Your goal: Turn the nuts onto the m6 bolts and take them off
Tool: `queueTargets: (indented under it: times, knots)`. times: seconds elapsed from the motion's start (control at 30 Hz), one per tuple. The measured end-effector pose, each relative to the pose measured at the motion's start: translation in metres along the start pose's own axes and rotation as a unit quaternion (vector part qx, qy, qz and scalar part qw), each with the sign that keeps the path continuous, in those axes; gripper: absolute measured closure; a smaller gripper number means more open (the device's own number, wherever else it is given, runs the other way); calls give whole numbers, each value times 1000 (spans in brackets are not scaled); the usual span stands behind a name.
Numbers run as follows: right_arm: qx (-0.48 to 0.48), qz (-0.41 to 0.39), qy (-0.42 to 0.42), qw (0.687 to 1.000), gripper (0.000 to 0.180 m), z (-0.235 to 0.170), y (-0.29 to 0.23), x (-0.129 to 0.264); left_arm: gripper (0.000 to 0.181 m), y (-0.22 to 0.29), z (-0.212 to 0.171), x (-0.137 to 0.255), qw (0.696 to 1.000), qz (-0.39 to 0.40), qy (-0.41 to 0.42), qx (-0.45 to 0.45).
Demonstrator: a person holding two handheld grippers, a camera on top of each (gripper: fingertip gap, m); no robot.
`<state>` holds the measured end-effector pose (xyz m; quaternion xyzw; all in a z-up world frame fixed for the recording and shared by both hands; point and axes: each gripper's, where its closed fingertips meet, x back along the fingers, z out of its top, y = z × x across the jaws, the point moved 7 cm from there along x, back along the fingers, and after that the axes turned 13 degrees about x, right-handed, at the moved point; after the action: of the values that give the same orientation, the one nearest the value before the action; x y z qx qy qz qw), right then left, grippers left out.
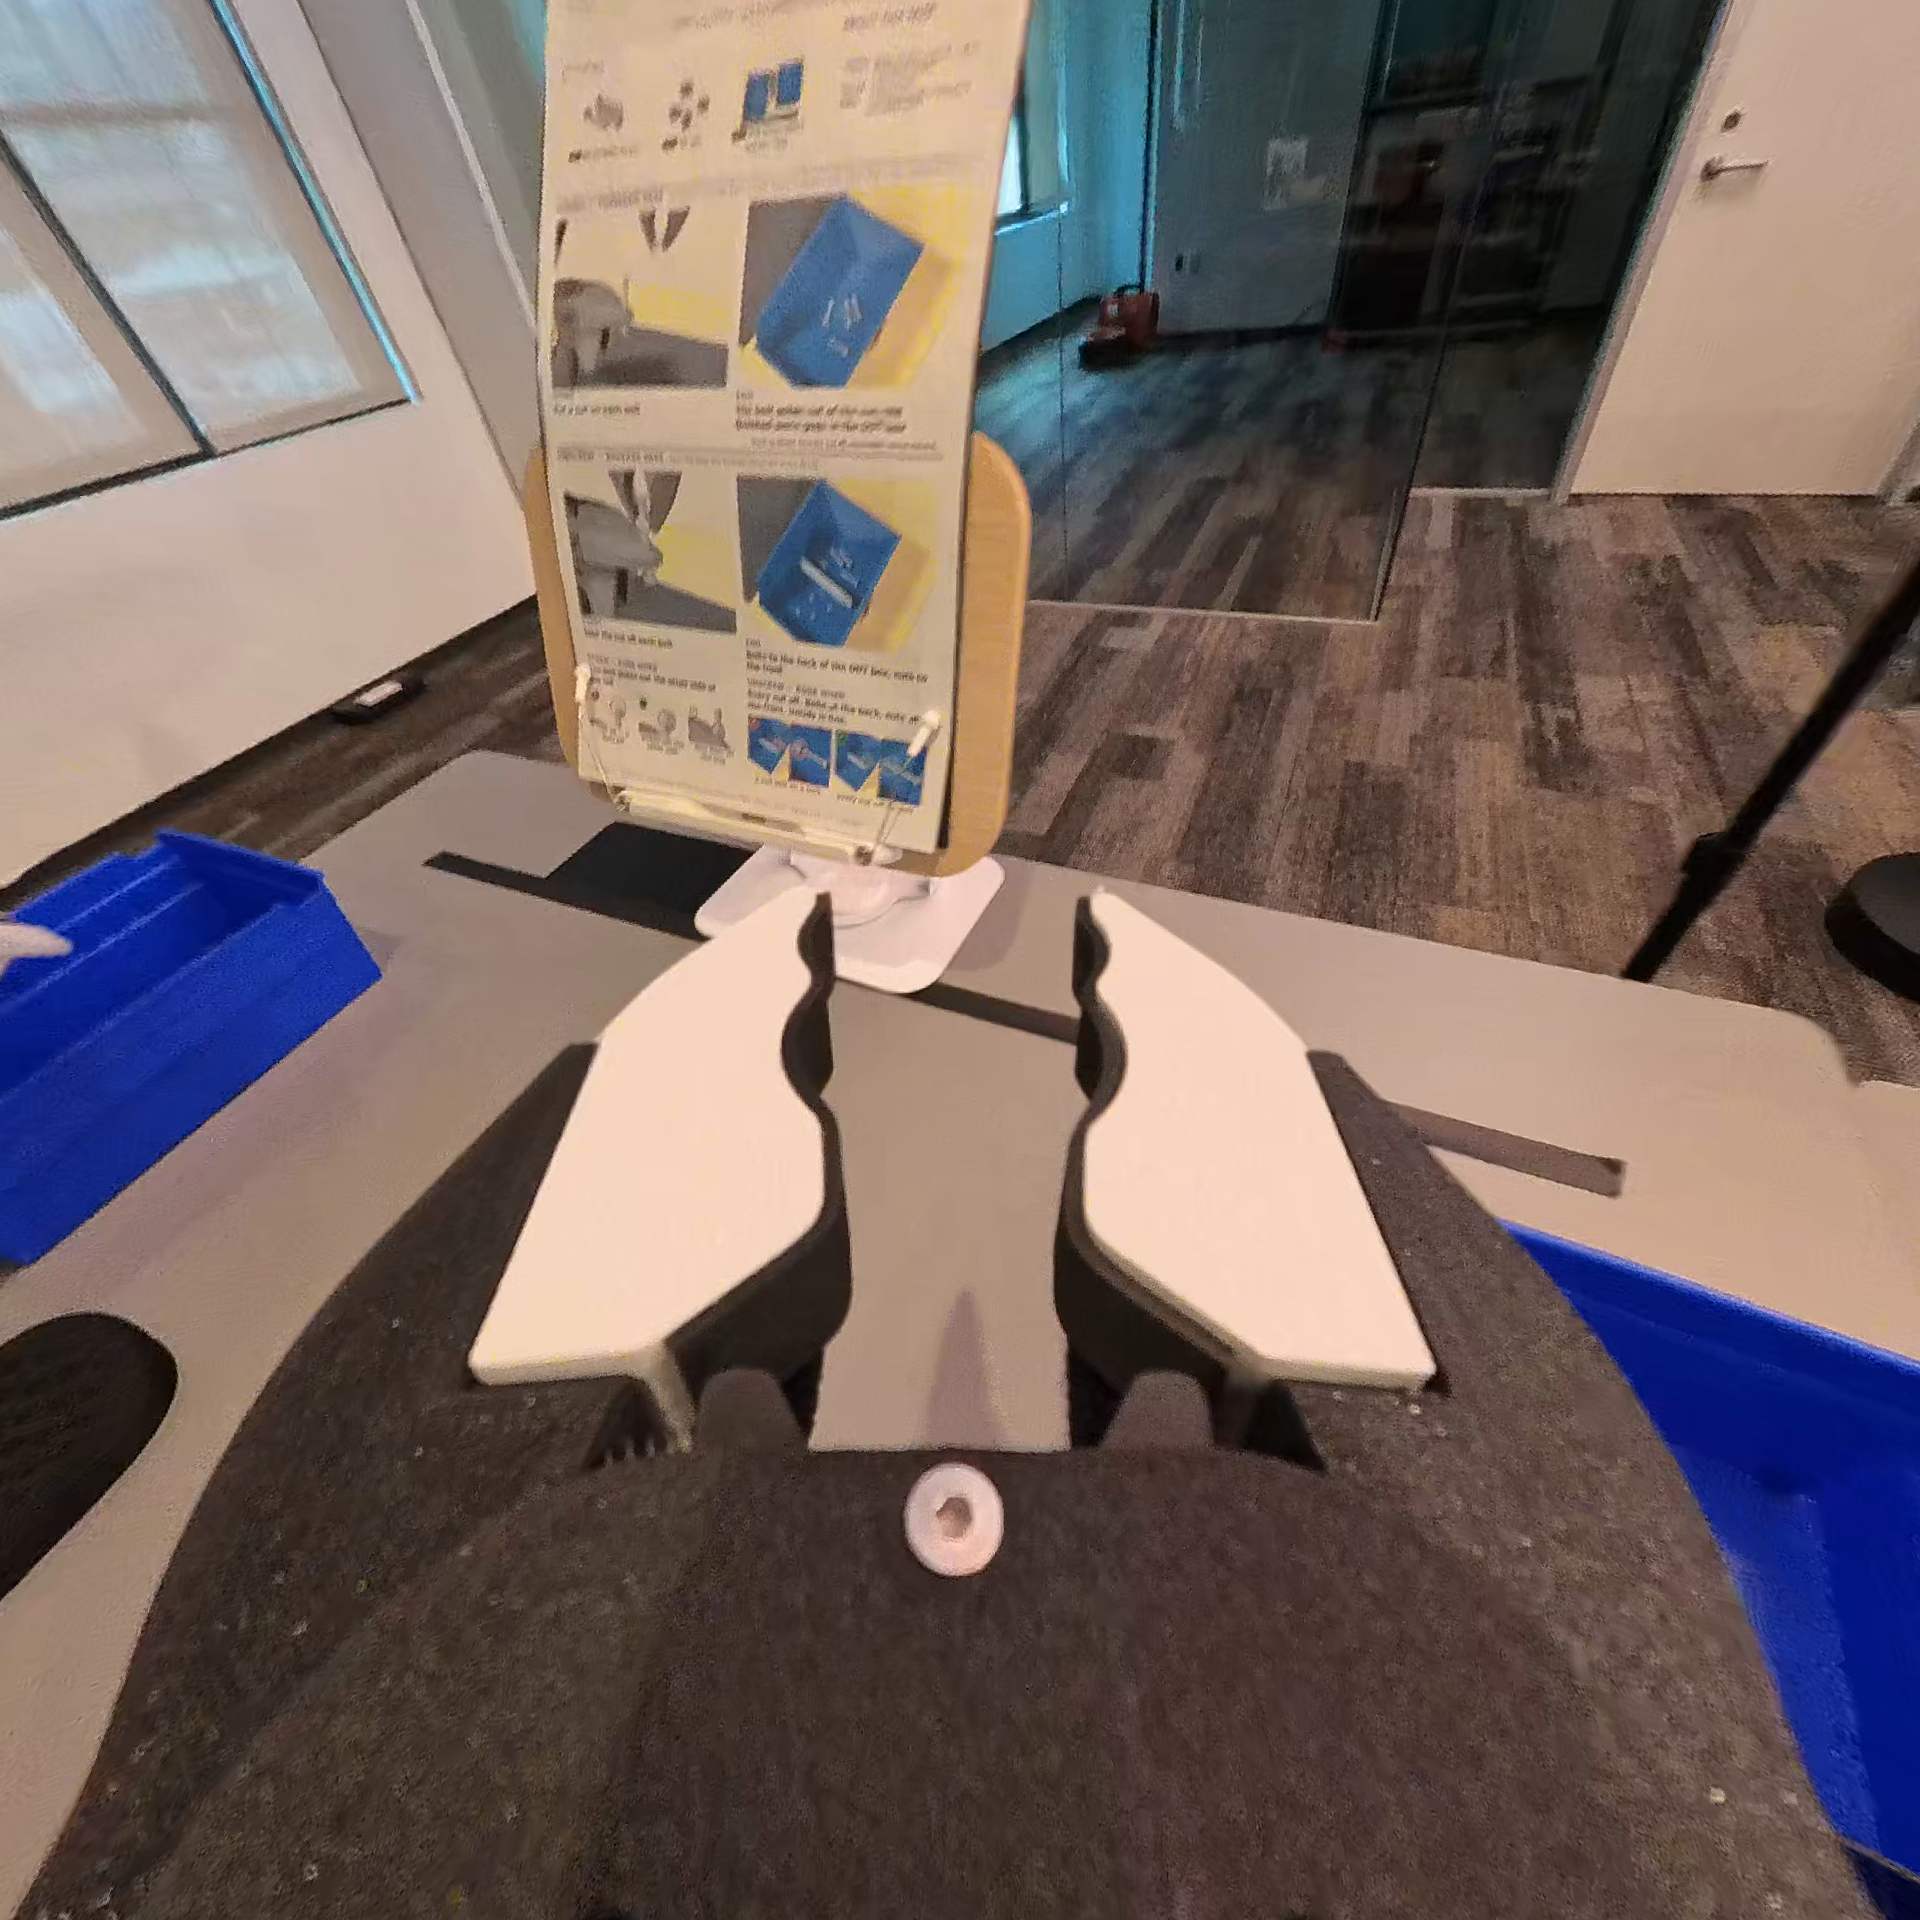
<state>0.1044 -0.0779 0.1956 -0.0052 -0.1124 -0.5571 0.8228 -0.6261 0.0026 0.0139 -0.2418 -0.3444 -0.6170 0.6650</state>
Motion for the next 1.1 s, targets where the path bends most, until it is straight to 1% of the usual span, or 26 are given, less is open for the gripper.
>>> queueTargets:
  times: [0.1, 0.17, 0.27, 0.33, 0.43, 0.5, 0.6, 0.67, 0.73, 0.77, 0.83, 1.0, 1.07, 1.1]
  knots:
    - [-4, 32, -17, 999, 135, -14, -15, -14, 150, -6, 3, -20, 999, 17, -20, 24]
    - [-7, 39, -26, 999, 135, -29, -20, -22, 151, -10, 6, -32, 999, 32, -31, 31]
    - [-11, 44, -24, 999, 140, -50, -22, -34, 151, -11, 10, -49, 997, 51, -54, 19]
    - [-19, 45, -35, 998, 138, -53, -16, -40, 151, -12, 11, -62, 995, 66, -70, -1]
    - [-18, 43, -30, 998, 139, -59, -11, -43, 151, -16, 8, -83, 990, 93, -100, -15]
    - [-14, 43, -44, 998, 138, -64, -8, -45, 151, -19, 4, -96, 988, 99, -121, -9]
    - [-10, 41, -53, 998, 138, -69, -5, -48, 150, -21, 0, -109, 986, 87, -141, 24]
    - [-11, 46, -54, 997, 138, -70, -5, -50, 151, -24, -1, -115, 983, 100, -149, 20]
    - [-5, 52, -58, 997, 138, -70, -7, -52, 153, -24, 0, -117, 985, 93, -145, 24]
    - [-1, 53, -61, 997, 138, -71, -7, -53, 158, -23, 0, -118, 985, 85, -150, 30]
    - [5, 54, -69, 996, 138, -72, -8, -54, 173, -19, -1, -119, 984, 63, -161, 36]
    - [10, 58, -76, 995, 138, -75, -8, -57, 175, -17, -2, -118, 984, 72, -161, 1]
    - [9, 64, -76, 995, 137, -77, -8, -57, 175, -15, -3, -116, 987, 68, -144, -10]
    - [9, 66, -75, 995, 138, -78, -8, -57, 175, -13, -2, -112, 991, 61, -122, -10]
